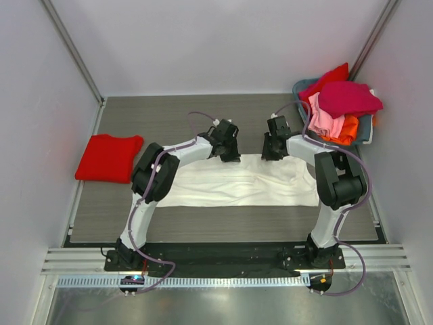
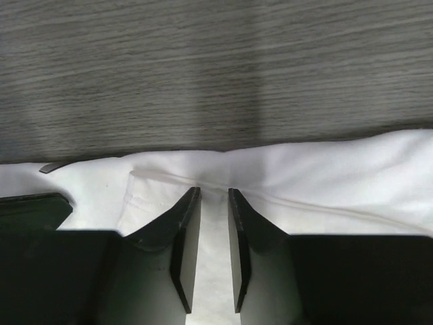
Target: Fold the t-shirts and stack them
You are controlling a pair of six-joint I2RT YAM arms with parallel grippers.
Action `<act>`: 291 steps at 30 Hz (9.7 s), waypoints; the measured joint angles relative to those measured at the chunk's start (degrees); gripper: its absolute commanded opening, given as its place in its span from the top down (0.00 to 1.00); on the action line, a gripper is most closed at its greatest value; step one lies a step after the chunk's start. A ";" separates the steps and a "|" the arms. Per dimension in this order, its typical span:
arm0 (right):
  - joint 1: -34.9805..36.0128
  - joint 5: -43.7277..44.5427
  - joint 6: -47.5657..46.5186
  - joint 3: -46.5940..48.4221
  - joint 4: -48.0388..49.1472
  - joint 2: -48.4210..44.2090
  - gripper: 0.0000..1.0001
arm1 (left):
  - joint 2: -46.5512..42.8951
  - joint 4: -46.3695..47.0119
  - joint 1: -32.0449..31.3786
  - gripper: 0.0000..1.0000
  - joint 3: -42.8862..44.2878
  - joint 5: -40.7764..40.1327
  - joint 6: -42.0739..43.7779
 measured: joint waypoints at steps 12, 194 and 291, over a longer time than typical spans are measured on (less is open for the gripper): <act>0.48 0.55 -0.09 0.15 -0.11 -0.11 0.99 | -0.02 -3.50 0.09 1.00 1.20 -2.69 -0.87; 3.67 12.00 31.43 -35.98 -20.70 -49.94 0.94 | -21.84 3.85 -11.52 1.00 -27.23 4.50 -16.22; 2.03 15.72 17.42 1.86 -14.45 -4.59 0.99 | -32.44 -20.59 25.81 0.84 -24.63 -8.17 6.73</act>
